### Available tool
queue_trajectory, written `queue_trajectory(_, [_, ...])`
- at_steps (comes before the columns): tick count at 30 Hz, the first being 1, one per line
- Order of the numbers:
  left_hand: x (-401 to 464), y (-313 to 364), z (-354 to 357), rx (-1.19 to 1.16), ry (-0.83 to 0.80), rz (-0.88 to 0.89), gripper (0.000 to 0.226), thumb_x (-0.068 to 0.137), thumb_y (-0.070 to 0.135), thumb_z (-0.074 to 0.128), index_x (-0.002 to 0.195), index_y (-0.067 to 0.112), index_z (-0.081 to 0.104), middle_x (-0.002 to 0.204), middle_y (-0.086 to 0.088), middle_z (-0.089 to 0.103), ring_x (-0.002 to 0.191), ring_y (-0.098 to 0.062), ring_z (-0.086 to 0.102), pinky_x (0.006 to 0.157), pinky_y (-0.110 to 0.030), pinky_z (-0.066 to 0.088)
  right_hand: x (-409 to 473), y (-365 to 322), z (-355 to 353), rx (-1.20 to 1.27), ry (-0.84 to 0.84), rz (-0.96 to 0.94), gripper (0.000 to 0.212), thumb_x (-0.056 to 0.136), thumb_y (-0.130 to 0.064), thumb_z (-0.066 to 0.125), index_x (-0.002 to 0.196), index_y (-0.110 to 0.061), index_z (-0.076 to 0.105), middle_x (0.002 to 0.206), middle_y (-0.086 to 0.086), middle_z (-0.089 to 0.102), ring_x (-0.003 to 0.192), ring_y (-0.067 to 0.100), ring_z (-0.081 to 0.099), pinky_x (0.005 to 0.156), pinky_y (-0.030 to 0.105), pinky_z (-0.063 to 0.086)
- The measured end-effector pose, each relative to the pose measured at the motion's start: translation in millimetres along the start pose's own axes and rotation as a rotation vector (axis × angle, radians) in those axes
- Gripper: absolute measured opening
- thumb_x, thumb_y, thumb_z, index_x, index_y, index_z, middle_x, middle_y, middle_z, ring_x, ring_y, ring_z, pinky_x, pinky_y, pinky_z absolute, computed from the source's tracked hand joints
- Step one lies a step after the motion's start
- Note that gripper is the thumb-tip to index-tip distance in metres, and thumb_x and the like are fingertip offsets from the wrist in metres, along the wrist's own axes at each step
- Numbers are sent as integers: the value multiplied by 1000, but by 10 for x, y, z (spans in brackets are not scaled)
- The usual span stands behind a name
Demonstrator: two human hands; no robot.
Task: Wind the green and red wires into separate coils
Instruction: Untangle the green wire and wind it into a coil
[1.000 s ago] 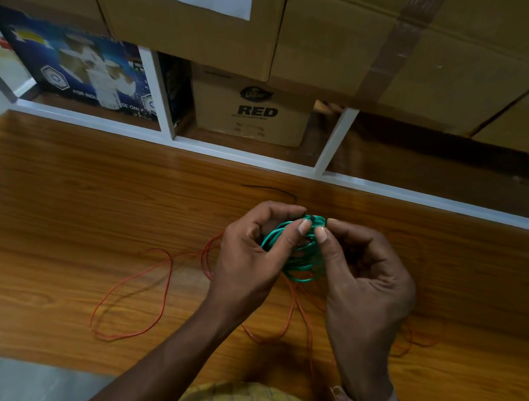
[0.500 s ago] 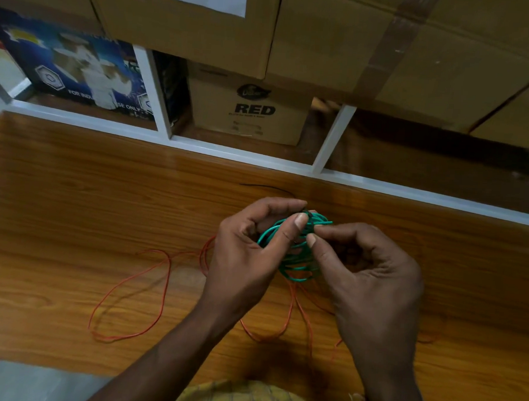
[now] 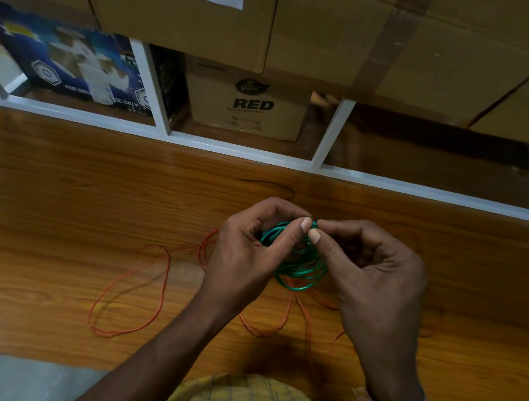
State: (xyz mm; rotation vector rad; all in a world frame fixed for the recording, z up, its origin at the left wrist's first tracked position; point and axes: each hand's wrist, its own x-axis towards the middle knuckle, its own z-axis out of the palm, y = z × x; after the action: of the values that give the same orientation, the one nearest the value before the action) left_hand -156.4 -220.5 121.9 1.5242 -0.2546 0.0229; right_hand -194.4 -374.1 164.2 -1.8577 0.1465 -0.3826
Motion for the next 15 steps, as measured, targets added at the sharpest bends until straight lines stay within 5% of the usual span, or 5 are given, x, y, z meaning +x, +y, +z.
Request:
queue_trajectory(7, [2,-14,-53,81,-46,0,13,101,19,70,112,16,77,107,5,78,105,-14,75,80,-32,65,3,17,-29,63,-22,77,13,85,-12,85,96,-19,81,90,-8,81,87,5,78,71,16,59])
queue_trajectory(15, [29,-87,-125,132,-150,-16,14,104,19,67,113,17,77,106,4,79,104,-18,75,81,-42,65,56,95,-100,40,-122,100,33,87,-11,83,116,-27,77,91,1,78,89,14,77,76,27,63])
